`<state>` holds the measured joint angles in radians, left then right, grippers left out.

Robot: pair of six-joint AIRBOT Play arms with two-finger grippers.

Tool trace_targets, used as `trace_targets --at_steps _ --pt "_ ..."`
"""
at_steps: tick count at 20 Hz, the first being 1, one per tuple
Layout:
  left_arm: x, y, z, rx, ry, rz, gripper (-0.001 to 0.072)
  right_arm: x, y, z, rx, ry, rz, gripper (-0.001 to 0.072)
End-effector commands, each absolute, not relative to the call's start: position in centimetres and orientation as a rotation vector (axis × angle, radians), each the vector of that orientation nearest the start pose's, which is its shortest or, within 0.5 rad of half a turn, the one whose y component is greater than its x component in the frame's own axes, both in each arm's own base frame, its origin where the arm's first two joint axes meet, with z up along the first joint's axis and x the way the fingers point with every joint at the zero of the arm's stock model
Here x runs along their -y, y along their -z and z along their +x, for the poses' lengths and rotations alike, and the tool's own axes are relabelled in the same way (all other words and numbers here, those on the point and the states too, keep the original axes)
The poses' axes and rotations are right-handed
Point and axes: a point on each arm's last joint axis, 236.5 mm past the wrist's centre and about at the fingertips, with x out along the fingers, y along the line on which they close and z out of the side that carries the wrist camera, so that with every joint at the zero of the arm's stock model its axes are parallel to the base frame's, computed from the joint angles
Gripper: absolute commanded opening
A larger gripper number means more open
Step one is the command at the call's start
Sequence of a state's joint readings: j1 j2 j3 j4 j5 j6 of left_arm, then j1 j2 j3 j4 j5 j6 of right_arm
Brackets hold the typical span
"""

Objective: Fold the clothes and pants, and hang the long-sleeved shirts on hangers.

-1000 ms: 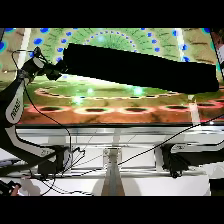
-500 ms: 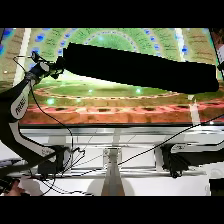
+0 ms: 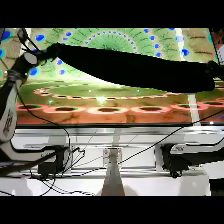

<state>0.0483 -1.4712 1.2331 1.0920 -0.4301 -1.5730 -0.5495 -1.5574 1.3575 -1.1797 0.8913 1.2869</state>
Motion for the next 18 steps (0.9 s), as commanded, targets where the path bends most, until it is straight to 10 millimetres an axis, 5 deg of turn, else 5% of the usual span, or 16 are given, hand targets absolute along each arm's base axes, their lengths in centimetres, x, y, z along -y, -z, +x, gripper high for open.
trace_targets --at_steps 1,5,8,13,18 --pt "3.4 -12.8 51.1 -0.596 0.118 -0.332 0.0007 9.8 -1.2 50.2 -0.917 0.007 0.408 0.0023" --pt "3.7 -16.9 46.1 -0.624 0.156 -0.221 0.0007 -6.4 -2.2 52.5 -0.905 -0.218 0.343 0.0022" --pt "4.5 -18.9 43.3 -0.636 0.187 -0.207 0.0008 -19.3 -3.9 51.9 -0.822 -0.384 0.295 0.0022" --pt "5.4 -22.2 38.4 -0.631 0.231 -0.179 0.0008 -37.5 -6.5 46.7 -0.784 -0.638 0.322 0.0021" --pt "4.9 -23.7 37.4 -0.587 0.217 -0.14 0.0008 -51.2 -4.3 39.7 -0.891 -0.842 0.31 0.0022"
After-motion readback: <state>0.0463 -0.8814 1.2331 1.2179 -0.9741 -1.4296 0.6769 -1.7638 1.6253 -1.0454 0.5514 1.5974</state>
